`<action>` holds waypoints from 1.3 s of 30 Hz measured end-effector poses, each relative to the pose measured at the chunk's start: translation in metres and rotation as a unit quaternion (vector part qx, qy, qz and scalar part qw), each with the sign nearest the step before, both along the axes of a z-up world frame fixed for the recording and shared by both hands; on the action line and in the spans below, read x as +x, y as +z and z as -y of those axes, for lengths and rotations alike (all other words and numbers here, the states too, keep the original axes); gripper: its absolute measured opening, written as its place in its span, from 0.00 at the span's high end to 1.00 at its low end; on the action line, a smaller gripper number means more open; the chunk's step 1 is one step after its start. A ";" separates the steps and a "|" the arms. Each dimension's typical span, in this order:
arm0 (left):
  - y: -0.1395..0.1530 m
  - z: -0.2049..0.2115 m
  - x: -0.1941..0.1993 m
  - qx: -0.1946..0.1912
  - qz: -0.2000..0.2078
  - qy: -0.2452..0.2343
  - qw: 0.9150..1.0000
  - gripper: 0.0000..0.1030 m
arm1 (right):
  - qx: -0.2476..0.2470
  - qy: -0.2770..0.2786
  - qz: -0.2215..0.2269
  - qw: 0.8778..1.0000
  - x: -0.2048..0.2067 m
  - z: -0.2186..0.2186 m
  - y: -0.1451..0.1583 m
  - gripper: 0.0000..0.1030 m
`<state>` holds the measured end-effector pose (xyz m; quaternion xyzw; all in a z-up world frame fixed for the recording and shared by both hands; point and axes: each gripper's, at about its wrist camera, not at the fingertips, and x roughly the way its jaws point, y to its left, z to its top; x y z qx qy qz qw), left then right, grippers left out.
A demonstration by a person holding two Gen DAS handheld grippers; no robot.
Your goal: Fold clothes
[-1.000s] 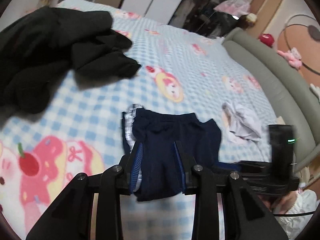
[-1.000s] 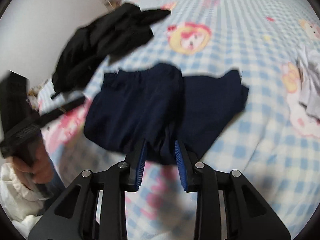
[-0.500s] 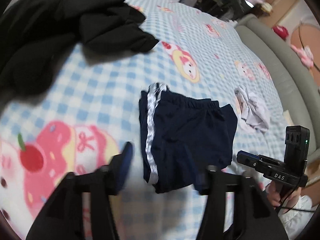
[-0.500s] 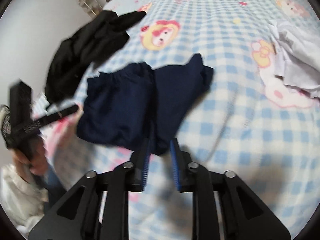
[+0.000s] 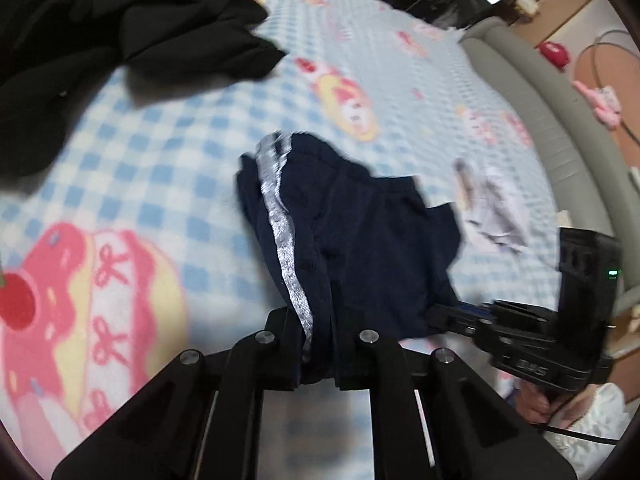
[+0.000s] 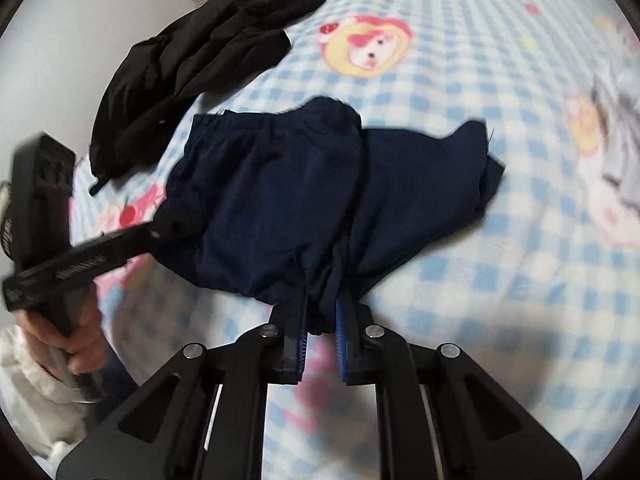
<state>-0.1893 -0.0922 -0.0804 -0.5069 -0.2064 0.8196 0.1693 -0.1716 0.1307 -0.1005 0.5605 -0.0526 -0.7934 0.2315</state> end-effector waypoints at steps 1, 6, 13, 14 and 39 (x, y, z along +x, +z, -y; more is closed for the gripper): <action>0.005 -0.001 0.005 0.005 -0.001 -0.003 1.000 0.90 | -0.003 -0.007 -0.002 1.000 0.005 -0.004 0.005 0.90; 0.009 -0.009 0.036 0.028 0.011 -0.036 0.999 0.89 | -0.018 -0.025 0.003 1.000 0.046 -0.030 0.017 0.90; -0.026 -0.021 0.064 0.023 0.061 -0.034 0.997 0.88 | -0.006 -0.037 0.050 0.998 0.078 -0.044 -0.007 0.88; -0.023 -0.020 0.066 0.026 0.056 -0.033 0.998 0.86 | -0.007 -0.039 0.046 0.998 0.078 -0.046 -0.003 0.87; -0.027 -0.006 0.036 0.044 0.053 -0.035 0.997 0.47 | -0.006 -0.071 0.012 0.997 0.069 -0.060 0.015 0.55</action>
